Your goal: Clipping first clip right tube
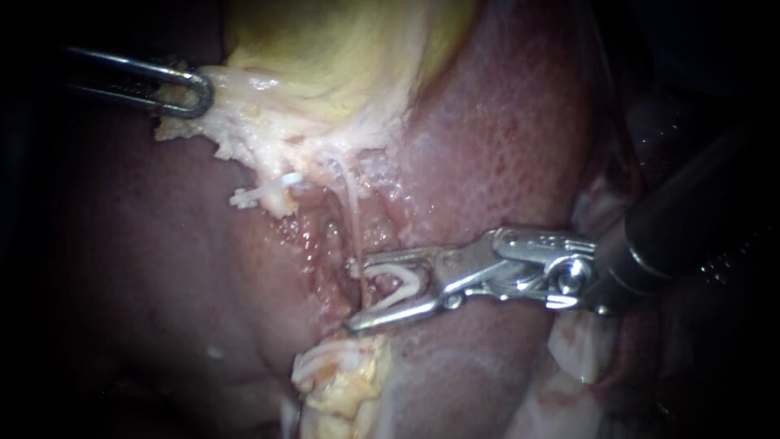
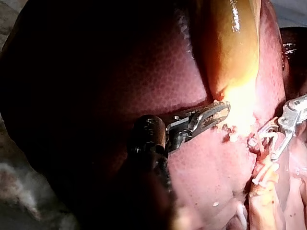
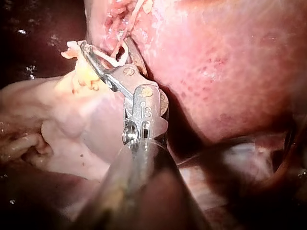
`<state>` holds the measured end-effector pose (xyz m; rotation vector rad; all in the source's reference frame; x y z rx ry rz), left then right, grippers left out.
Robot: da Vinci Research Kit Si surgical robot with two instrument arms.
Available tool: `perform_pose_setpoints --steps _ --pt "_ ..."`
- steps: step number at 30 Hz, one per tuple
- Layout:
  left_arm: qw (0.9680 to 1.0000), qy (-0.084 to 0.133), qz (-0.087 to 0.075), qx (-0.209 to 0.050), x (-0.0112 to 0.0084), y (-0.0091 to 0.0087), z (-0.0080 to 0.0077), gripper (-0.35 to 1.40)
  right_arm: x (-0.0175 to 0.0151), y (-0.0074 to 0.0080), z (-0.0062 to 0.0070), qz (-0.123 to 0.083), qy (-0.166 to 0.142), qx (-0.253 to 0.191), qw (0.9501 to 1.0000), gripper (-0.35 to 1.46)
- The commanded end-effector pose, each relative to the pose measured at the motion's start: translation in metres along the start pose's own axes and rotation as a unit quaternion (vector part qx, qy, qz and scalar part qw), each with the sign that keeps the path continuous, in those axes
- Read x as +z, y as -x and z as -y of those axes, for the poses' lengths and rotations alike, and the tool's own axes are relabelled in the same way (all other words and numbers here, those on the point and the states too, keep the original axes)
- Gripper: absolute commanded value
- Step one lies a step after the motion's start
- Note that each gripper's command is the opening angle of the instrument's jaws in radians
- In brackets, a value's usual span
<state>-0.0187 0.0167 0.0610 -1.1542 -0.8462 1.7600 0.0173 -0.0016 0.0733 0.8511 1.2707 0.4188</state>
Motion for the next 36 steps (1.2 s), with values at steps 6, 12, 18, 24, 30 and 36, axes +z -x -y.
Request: perform_pose_setpoints --steps 6,12,18,24,30,36 --pt "1.0000 -0.002 -0.001 0.000 0.0002 0.0001 0.0000 -0.35 0.0011 -0.0006 0.0019 -0.023 -0.014 -0.001 0.9996 0.49" --pt "1.0000 -0.002 -0.001 0.000 0.0002 0.0002 0.0000 -0.35 0.0015 -0.0012 0.0044 -0.024 -0.030 -0.002 0.9993 0.45" --pt "1.0000 -0.002 -0.001 0.000 0.0002 0.0002 0.0000 -0.35 0.0012 -0.0025 0.0060 -0.022 -0.040 0.001 0.9990 0.34" --pt "1.0000 -0.002 -0.001 0.000 0.0002 0.0001 0.0000 -0.35 0.0008 -0.0027 0.0064 -0.022 -0.041 0.007 0.9989 0.13" --pt "1.0000 -0.002 -0.001 0.000 0.0002 0.0002 0.0000 -0.35 0.0002 -0.0025 0.0065 -0.022 -0.042 0.016 0.9987 -0.19" --pt "1.0000 -0.002 -0.001 0.000 0.0002 0.0002 0.0000 -0.35 -0.0003 -0.0023 0.0067 -0.021 -0.046 0.036 0.9981 -0.35"
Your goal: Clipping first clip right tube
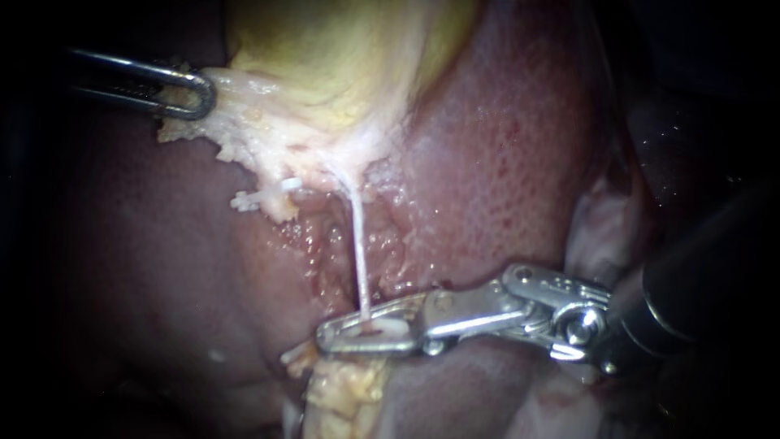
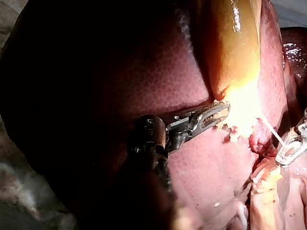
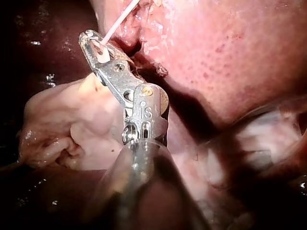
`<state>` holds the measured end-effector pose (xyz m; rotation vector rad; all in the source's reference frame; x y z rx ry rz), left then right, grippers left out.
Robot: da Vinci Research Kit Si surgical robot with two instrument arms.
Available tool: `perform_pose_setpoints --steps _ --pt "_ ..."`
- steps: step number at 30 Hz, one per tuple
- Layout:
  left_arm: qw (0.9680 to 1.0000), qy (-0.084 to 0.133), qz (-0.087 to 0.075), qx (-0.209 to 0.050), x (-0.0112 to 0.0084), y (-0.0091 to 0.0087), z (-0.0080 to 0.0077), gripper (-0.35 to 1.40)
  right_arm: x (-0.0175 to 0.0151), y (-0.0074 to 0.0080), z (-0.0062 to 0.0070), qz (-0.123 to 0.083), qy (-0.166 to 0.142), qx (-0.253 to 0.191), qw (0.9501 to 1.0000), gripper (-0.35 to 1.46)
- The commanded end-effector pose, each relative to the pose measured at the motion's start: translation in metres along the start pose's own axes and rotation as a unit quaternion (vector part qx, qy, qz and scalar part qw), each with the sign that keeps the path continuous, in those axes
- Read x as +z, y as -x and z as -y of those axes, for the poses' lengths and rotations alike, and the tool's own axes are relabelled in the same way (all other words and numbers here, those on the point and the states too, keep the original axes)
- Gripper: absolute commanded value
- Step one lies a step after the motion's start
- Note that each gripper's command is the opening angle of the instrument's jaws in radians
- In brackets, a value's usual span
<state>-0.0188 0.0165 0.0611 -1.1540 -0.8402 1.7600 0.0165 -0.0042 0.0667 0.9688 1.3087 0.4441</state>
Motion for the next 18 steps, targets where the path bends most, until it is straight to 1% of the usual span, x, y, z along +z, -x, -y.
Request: perform_pose_setpoints --steps 1,18 --pt "1.0000 0.000 0.000 0.000 0.0000 0.0000 0.0000 -0.35 -0.0002 0.0001 0.0000 0.000 -0.001 0.000 1.0000 -0.35" --pt "1.0000 0.000 0.000 0.000 0.0000 0.0000 -0.0001 -0.35 -0.0002 0.0002 -0.0002 0.001 -0.001 -0.001 1.0000 -0.35"
